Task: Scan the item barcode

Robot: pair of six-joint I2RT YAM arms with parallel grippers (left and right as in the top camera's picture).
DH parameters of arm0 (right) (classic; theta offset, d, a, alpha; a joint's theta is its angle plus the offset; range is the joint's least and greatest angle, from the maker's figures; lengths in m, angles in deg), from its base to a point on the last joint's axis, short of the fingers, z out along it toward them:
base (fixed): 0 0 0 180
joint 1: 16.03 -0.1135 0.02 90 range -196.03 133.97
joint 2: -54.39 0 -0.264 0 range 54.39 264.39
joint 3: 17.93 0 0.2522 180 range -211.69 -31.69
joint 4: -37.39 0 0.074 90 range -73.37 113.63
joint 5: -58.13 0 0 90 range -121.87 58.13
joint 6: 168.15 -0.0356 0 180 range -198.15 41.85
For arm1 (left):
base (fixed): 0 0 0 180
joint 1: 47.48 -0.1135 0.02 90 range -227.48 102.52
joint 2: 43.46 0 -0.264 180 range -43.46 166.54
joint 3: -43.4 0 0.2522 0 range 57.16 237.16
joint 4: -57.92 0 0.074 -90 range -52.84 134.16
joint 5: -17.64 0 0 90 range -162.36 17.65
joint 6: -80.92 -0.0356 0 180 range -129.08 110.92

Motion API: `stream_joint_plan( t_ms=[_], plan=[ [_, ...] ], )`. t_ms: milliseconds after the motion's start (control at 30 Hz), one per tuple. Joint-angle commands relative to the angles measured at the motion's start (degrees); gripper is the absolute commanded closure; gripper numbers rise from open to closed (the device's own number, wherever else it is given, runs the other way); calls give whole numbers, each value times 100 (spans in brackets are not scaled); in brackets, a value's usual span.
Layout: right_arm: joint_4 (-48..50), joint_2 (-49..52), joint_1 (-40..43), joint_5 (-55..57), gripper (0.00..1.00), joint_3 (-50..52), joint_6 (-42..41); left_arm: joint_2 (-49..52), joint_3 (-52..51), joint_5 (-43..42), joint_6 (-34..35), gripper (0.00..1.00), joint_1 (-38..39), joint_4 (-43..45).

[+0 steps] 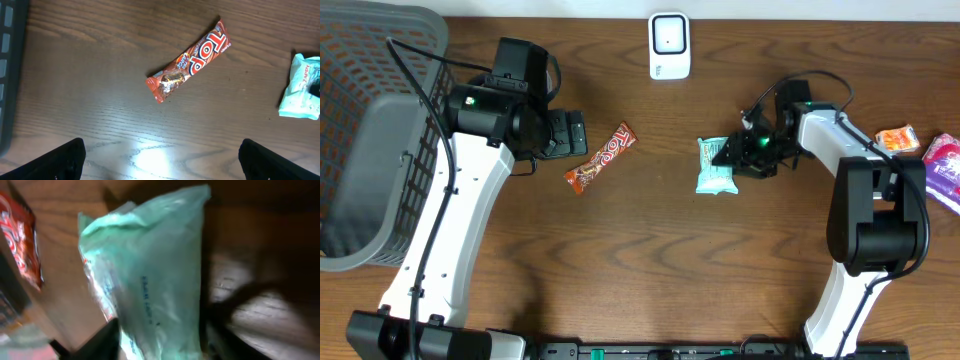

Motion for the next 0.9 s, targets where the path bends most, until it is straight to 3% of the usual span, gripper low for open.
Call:
stream_joint_plan(
  t_ms=[0, 100, 200, 300, 367, 533, 867],
  plan=[
    [-15, 225, -72, 273, 61, 236, 11, 13, -31, 50, 31, 2, -24, -22],
    [-15, 225, -72, 254, 75, 236, 15, 13, -31, 50, 31, 2, -24, -22],
    [28, 225, -94, 372, 77, 243, 13, 13, -31, 52, 31, 2, -24, -22],
    [103, 225, -146, 485, 99, 284, -107, 13, -31, 50, 31, 2, -24, -22],
    [116, 225, -195, 308, 99, 289, -212, 13, -31, 52, 31, 2, -24, -22],
    [671, 223, -210, -1480, 99, 63, -348, 13, -31, 52, 31, 2, -24, -24],
    [2835, 223, -302, -1947, 99, -1220, -2695, 13, -31, 52, 31, 2, -24, -22]
  ],
)
